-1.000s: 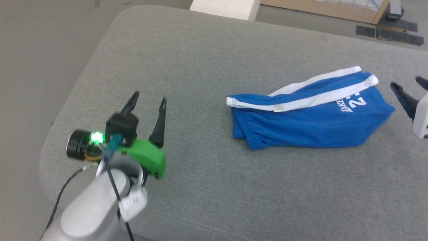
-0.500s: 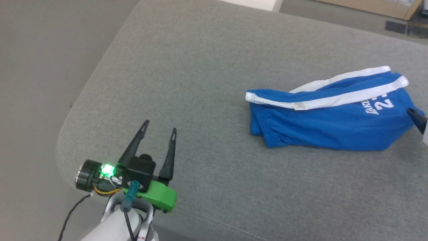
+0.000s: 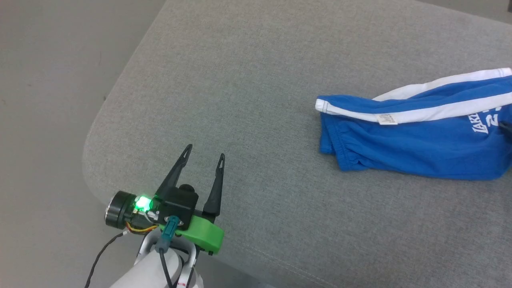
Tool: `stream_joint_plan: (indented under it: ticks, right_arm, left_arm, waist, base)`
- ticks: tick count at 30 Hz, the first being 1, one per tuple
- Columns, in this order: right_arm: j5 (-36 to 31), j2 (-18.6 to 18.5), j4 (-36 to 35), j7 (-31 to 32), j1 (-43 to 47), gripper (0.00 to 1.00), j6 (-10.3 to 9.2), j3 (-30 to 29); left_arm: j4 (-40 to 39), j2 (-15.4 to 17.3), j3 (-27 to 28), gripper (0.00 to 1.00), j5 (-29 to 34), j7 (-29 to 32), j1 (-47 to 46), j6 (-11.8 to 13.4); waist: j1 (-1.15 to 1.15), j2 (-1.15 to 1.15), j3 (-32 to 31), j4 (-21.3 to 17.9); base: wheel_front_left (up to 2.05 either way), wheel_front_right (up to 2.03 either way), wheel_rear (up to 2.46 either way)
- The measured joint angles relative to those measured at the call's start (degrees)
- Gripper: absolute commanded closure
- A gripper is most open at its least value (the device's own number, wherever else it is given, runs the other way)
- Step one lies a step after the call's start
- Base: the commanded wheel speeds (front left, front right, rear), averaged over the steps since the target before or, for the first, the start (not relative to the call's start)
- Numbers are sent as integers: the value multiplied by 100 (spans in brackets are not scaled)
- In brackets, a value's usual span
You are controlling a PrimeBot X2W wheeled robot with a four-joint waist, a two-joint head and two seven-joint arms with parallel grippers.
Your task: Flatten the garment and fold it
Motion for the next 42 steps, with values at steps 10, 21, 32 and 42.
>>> stream_joint_plan:
  ticks: [10,21,32,42]
  right_arm:
    - [66,-9,-322,-216,185,100,2,-60]
    - [271,110,-768,-794,1024,100,3,-272]
    - [432,187,-567,-851,2129,100,3,-1159]
    - [164,514,-153,-1216,2594,100,3,-1978]
  left_arm:
    - [130,-63,94,0,15,-9,19,-115]
    - [357,-74,101,0,-87,-25,156,-337]
    - [408,-56,31,0,-205,-11,388,-380]
    - [338,-1,-38,0,-224,79,452,-402]
  waist:
    - [0,0,-35,-8]
    - [0,0,-584,-329]
    - [0,0,-1186,-809]
    - [0,0,-1365,-1055]
  base:
    - [0,0,0]
    - [0,0,0]
    - [0,0,0]
    - [0,0,0]
